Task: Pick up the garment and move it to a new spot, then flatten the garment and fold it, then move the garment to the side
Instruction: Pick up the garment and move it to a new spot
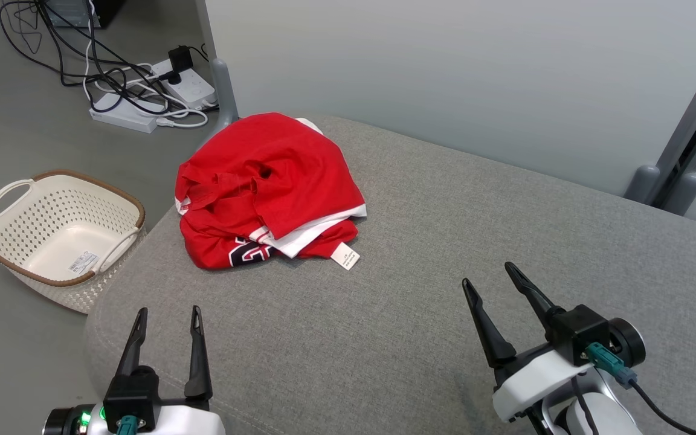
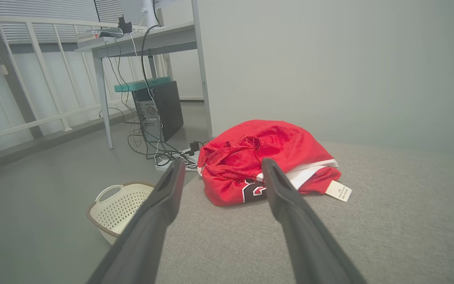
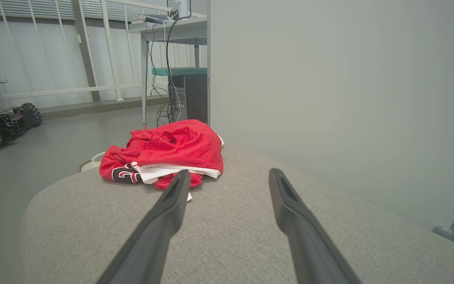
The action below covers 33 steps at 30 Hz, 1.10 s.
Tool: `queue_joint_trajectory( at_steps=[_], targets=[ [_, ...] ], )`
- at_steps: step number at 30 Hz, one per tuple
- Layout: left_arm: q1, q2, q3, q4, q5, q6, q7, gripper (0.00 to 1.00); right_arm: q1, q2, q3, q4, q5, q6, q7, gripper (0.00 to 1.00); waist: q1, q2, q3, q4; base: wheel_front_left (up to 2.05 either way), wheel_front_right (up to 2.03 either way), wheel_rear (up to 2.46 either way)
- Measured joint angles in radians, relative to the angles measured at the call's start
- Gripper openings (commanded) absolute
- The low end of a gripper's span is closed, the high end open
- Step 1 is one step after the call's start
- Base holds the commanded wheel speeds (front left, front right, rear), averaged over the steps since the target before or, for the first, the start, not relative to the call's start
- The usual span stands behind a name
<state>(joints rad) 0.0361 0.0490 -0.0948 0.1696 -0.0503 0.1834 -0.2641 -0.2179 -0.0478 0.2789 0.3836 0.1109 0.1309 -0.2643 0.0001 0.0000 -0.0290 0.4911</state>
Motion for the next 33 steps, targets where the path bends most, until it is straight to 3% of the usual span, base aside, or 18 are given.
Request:
queue_joint_trajectory(
  at_steps=[6, 12, 15, 20, 27, 31, 33],
  targets=[
    [0.003, 0.000, -0.009, 0.001, -0.003, -0.001, 0.000, 1.00, 0.007, 0.000, -0.033, -0.008, -0.016, 0.000, 0.000, 1.00, 0.0000, 0.0000, 0.005, 0.002, 0.00, 0.00, 0.00],
    [-0.041, 0.000, -0.004, 0.007, -0.006, -0.045, 0.000, 1.00, 0.022, 0.000, -0.110, -0.040, -0.071, 0.000, 0.000, 1.00, -0.0001, 0.0000, 0.047, 0.013, 0.00, 0.00, 0.00],
    [-0.100, 0.000, 0.005, 0.006, -0.015, -0.086, 0.000, 1.00, 0.017, -0.002, -0.141, -0.069, -0.104, 0.000, 0.000, 1.00, 0.0000, 0.0000, 0.086, 0.017, 0.00, 0.00, 0.00],
    [-0.213, 0.011, 0.032, 0.069, -0.067, -0.209, 0.000, 1.00, -0.015, -0.035, -0.154, -0.120, -0.135, 0.000, 0.000, 1.00, 0.0000, 0.0000, 0.166, 0.018, 0.00, 0.00, 0.00],
    [-0.459, 0.108, 0.027, 0.247, -0.053, -0.290, 0.000, 1.00, -0.085, -0.086, -0.137, -0.174, -0.150, 0.000, 0.000, 1.00, -0.0001, 0.0000, 0.291, -0.018, 0.00, 0.00, 0.00],
    [-0.617, 0.142, 0.015, 0.408, -0.151, -0.308, 0.040, 1.00, -0.103, -0.103, -0.112, -0.180, -0.157, 0.000, 0.000, 1.00, 0.0000, 0.0000, 0.350, -0.055, 0.00, 0.00, 0.00],
    [-0.692, 0.179, -0.049, 0.465, -0.174, -0.310, 0.086, 1.00, -0.111, -0.106, -0.106, -0.180, -0.158, 0.000, 0.000, 1.00, 0.0000, 0.0000, 0.376, -0.075, 0.00, 0.00, 0.00]
  ],
)
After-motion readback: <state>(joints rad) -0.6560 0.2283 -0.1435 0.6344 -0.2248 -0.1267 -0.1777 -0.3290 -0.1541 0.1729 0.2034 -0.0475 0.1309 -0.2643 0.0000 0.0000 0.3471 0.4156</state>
